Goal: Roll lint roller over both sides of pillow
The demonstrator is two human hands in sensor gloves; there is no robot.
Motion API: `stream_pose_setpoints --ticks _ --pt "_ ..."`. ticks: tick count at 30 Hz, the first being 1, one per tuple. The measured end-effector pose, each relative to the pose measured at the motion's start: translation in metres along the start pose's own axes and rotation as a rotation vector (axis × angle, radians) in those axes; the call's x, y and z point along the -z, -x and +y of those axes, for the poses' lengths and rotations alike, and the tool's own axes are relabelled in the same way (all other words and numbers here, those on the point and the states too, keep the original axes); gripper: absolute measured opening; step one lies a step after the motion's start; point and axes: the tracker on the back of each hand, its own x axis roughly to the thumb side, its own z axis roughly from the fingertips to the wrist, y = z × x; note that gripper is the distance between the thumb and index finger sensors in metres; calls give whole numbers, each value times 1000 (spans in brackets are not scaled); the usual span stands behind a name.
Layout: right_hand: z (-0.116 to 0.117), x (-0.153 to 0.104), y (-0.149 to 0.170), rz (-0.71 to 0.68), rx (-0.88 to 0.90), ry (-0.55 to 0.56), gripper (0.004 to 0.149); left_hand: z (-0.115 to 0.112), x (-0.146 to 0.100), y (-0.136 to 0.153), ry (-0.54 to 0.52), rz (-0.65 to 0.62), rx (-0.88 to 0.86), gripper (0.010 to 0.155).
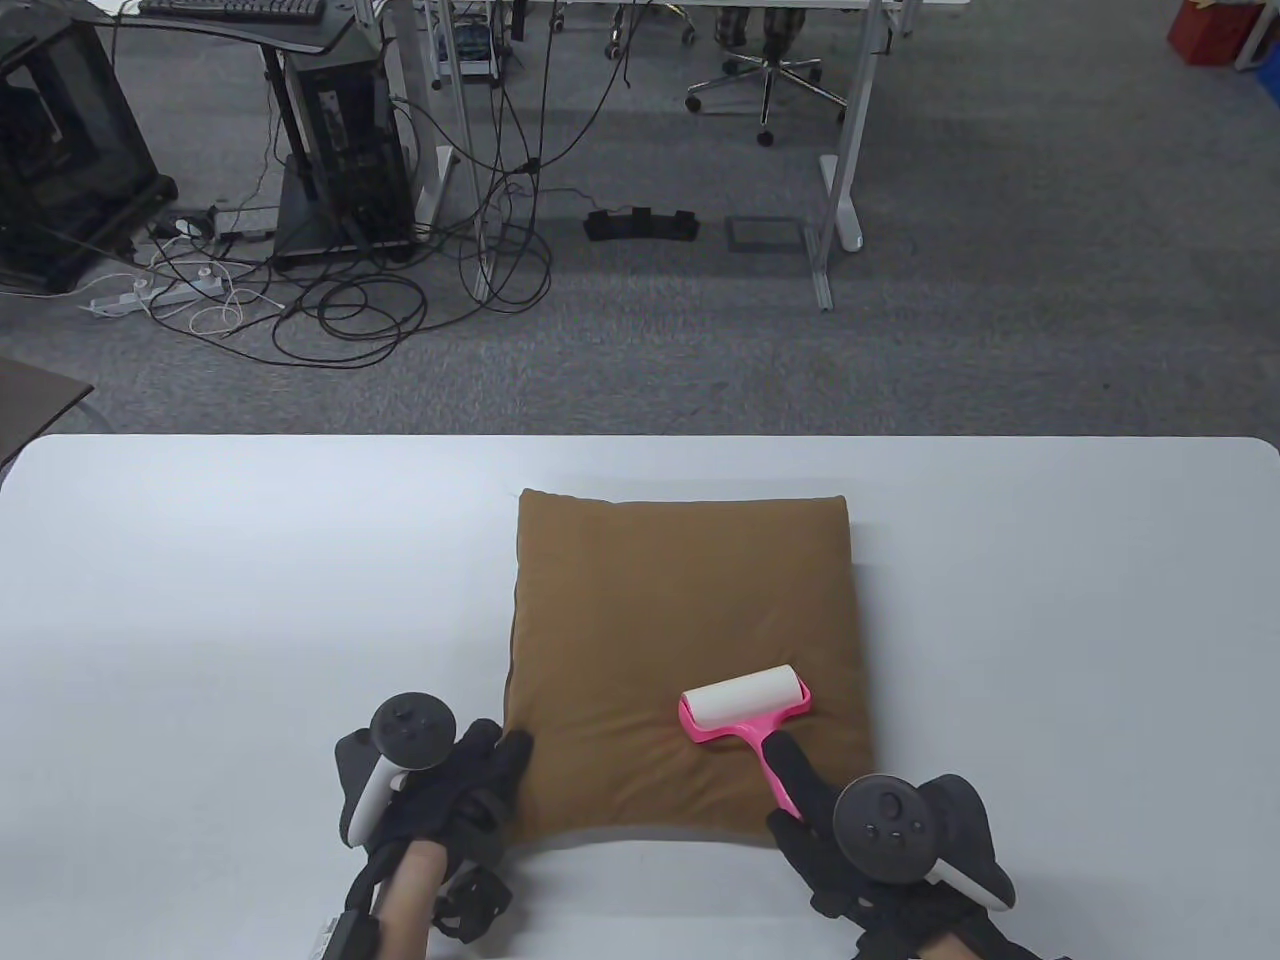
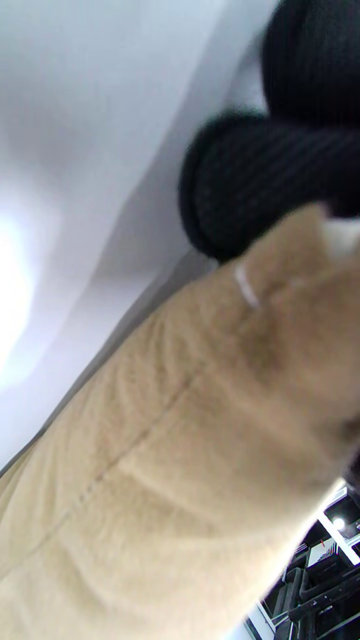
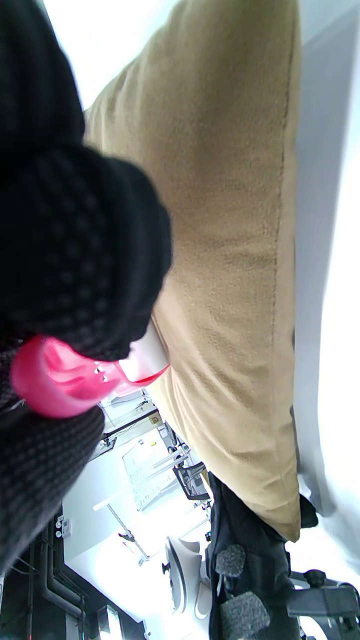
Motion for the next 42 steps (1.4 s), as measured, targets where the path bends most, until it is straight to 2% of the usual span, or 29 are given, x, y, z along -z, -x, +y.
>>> stream_pose_setpoints --ticks 3,6,11,12,15,17,20,23,26,29,32,35,38,42 --pt "0 4 -2 6 0 55 65 8 -11 -14 -115 -59 59 87" --pt "-3 13 -8 4 5 144 68 18 -29 -38 -264 -205 96 89" --pt "-6 33 -38 -57 104 262 66 19 -57 -73 -413 -483 -20 65" --pt "-5 38 -46 -79 115 277 65 17 -60 -79 -377 -527 -14 62" --pt "3 50 -72 -144 140 255 64 6 -60 -84 -238 -541 -110 69" --pt "13 57 -88 -182 149 228 63 -3 -53 -80 -88 -530 -254 75" --pt "28 63 -103 -224 138 197 62 -11 -43 -71 44 -505 -492 79" --pt "41 65 -108 -232 119 198 62 -14 -37 -62 47 -456 -675 70" --pt "50 67 -107 -228 110 181 65 -13 -36 -59 16 -424 -671 63" --pt "47 66 -102 -227 59 183 72 -6 -36 -57 -35 -428 -629 61" --pt "30 63 -86 -187 -32 271 70 1 -34 -50 -81 -419 -654 62" --pt "11 57 -47 -71 -126 371 69 11 -29 -34 -123 -391 -732 62" --pt "6 52 -8 83 -172 334 70 19 -24 -20 -177 -367 -778 61" --pt "21 50 33 252 -179 220 85 28 -23 -12 -201 -383 -810 64"
